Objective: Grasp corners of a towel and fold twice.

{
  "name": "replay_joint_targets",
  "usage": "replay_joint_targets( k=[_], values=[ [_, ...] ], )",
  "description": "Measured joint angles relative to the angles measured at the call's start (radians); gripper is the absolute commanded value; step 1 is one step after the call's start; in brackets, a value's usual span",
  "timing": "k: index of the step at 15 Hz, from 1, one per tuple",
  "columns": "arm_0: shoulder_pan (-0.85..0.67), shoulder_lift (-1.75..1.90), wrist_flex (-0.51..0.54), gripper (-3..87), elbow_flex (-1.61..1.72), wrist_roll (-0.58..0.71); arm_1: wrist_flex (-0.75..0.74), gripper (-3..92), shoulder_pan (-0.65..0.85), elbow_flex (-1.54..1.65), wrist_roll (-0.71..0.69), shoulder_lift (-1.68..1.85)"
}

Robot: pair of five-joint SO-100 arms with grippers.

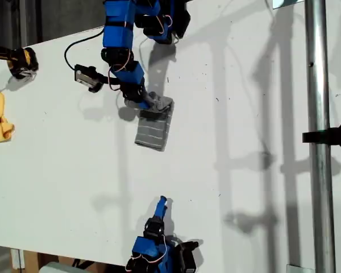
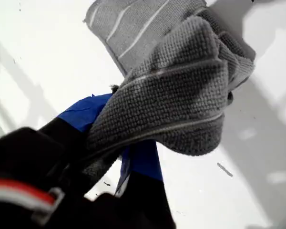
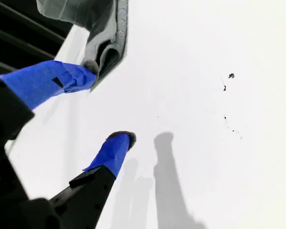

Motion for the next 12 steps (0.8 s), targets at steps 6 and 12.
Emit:
replay_joint_targets(
  k=[6, 12],
  values=[
    [0.000, 0.000, 0.000, 23.5, 0.000, 0.000, -0.140, -0.2, 0.000, -0.187, -0.037, -0.367],
    [0.000, 0.002, 0.000, 23.5, 0.000, 0.000, -0.055, 39.4, 0.000, -0.626, -0.133, -0.811]
  ],
)
